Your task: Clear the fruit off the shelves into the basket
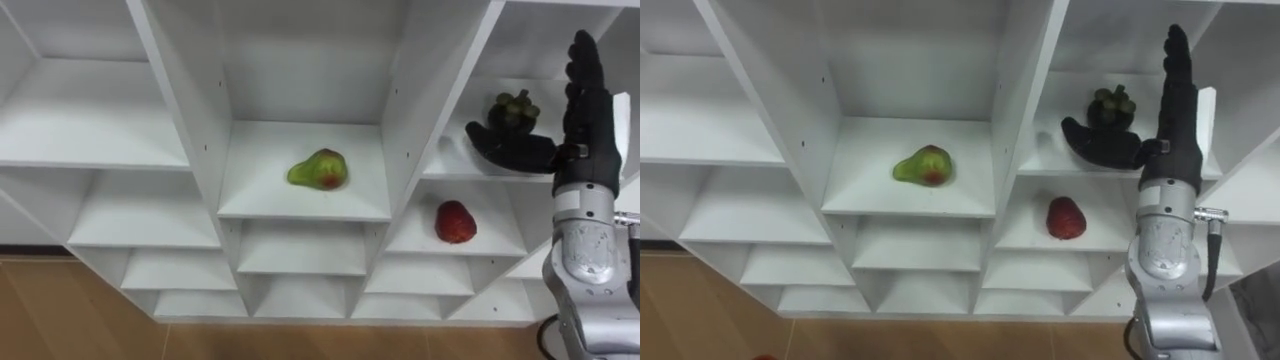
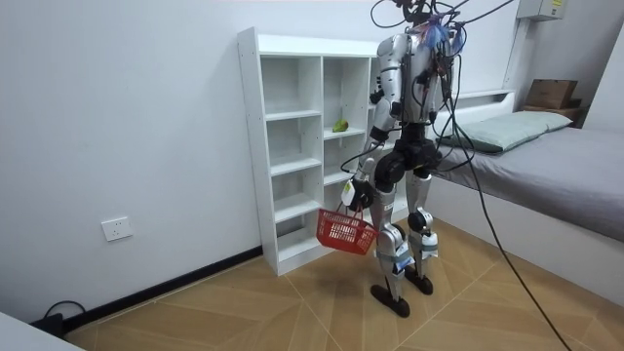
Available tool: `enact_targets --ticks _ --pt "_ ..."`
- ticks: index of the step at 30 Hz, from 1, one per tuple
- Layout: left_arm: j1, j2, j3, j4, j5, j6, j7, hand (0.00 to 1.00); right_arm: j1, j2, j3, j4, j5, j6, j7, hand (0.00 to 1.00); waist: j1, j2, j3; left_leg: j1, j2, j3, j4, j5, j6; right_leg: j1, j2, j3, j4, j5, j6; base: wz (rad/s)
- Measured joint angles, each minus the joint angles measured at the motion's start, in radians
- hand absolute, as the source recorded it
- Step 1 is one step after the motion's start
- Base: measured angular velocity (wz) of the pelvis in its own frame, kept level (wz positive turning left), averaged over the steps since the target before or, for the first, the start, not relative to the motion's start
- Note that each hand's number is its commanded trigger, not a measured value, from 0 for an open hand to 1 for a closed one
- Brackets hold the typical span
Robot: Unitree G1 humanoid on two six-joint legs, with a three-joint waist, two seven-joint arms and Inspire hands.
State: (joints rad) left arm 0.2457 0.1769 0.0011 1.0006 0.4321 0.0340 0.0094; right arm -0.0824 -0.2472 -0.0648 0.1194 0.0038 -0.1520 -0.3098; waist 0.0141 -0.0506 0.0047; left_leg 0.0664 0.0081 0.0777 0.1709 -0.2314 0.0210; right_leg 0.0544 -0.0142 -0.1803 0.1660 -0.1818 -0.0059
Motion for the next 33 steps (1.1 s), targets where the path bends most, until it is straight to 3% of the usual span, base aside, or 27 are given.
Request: enact_targets --ticks 14,24,33 --pt "0.0 -0.003 0.018 -0.001 0.043 0.018 -0.01 1.0 0.0 0.0 0.0 0.044 -0.006 0.003 0.006 0.0 0.003 -0.002 0.0 -0.001 0.0 -0.007 0.004 0.0 0.0 0.005 -0.001 -0.012 0.0 0.0 0.0 0.01" --pt "-0.014 -0.001 0.032 -0.005 0.043 0.044 -0.041 1.0 -0.067 -0.035 0.0 0.226 0.0 0.023 0.088 0.0 -0.003 -0.005 -0.0009 -0.002 -0.001 -0.011 0.016 0.0 0.0 0.013 -0.003 -0.014 0.001 0.0 0.0 0.01" --pt "0.001 -0.002 0.035 -0.02 0.04 0.049 -0.042 1.0 -0.114 -0.035 -0.003 0.303 -0.001 0.032 0.14 0.0 -0.007 -0.009 -0.0022 0.009 -0.003 -0.021 0.027 0.0 0.0 0.031 -0.005 -0.022 0.002 0.0 0.0 0.01"
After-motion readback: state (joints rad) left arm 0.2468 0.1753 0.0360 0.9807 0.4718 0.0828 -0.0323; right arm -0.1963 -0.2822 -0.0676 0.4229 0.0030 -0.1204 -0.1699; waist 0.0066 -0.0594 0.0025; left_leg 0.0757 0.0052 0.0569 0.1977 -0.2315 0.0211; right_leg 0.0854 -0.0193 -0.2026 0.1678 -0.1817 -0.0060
